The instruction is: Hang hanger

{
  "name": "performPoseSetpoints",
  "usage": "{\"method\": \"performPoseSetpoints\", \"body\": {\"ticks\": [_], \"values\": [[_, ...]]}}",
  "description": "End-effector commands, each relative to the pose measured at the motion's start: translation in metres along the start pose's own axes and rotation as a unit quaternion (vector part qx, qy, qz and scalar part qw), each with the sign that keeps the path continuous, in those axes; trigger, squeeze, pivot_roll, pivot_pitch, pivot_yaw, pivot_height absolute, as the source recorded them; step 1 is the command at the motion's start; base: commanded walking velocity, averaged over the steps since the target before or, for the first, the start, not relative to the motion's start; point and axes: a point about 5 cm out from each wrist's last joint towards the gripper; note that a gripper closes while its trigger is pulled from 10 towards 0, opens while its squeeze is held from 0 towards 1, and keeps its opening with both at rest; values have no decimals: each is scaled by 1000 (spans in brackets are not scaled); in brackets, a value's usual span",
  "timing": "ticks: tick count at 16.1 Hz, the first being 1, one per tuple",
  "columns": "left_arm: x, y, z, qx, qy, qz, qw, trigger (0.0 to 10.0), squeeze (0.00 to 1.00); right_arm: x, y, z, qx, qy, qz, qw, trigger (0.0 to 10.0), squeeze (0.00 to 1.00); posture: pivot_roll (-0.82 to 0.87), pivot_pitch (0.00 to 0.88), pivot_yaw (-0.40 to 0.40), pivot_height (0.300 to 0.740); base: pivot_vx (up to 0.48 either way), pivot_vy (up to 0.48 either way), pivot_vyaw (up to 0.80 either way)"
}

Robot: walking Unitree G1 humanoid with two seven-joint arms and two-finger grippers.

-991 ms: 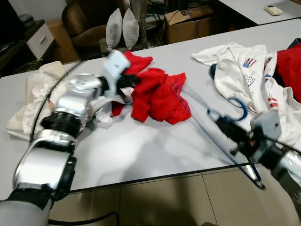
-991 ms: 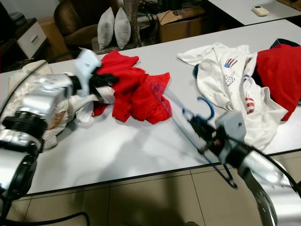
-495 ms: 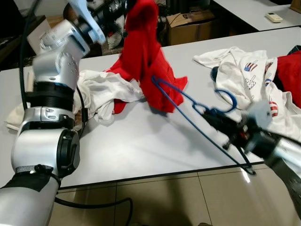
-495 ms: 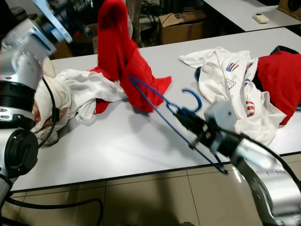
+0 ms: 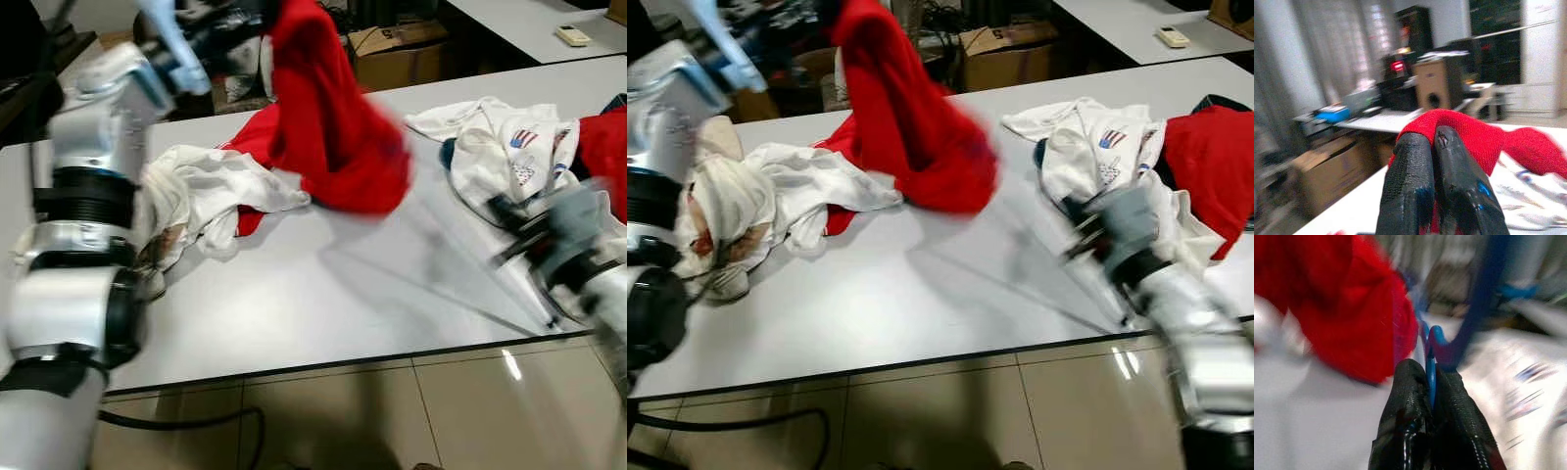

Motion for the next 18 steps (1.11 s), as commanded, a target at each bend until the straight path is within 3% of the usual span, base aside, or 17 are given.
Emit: {"method": "performPoseSetpoints", "body": {"ticks": [1, 2, 3, 5, 7, 9, 11, 17, 18], "values": [[21, 4, 4, 17, -28, -24, 999, 0, 0, 12, -6, 1, -16, -35, 3, 999, 10000, 0, -224, 0, 158, 740, 0, 0, 0], [29, 10, 9, 41, -41, -31, 998, 0, 0, 18, -12, 4, -26, -56, -16, 998, 10000, 0, -224, 0, 158, 740, 0, 0, 0], [32, 11, 11, 42, -48, -26, 998, 0, 0, 14, -15, 6, -36, -40, -4, 999, 10000, 0, -225, 0, 156, 740, 0, 0, 0], [27, 6, 10, 20, -40, -21, 999, 0, 0, 9, -13, 5, -37, -30, 1, 999, 10000, 0, -226, 0, 156, 740, 0, 0, 0], [21, 3, 5, 4, -33, -17, 999, 0, 0, 17, -6, 4, -13, -59, -13, 998, 10000, 0, -226, 0, 156, 740, 0, 0, 0], [15, 1, 1, 4, -27, -14, 1000, 0, 0, 30, 15, 8, 74, -107, -38, 991, 10000, 0, -226, 0, 156, 740, 0, 0, 0], [12, 1, -2, 8, -22, -9, 1000, 0, 0, 34, 32, 14, 140, -119, -43, 982, 10000, 0, -224, 0, 158, 740, 0, 0, 0], [-1, -11, -11, -32, -1, 16, 999, 0, 0, 15, 53, 15, 200, -64, -42, 977, 10000, 0, -213, 0, 158, 740, 0, 0, 0], [-13, -17, -15, -45, 24, 30, 998, 0, 0, 9, 45, 10, 158, -43, -35, 986, 10000, 0, -213, 0, 157, 740, 0, 0, 0]]}}
Point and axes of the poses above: a point about 5 cm out from each wrist's last joint towards the gripper, its own z axis pointing back from the gripper into the wrist, its own x axis along the axis of the wrist's last joint, y = z × x, and after that the axes turned 15 degrees about z, right-handed
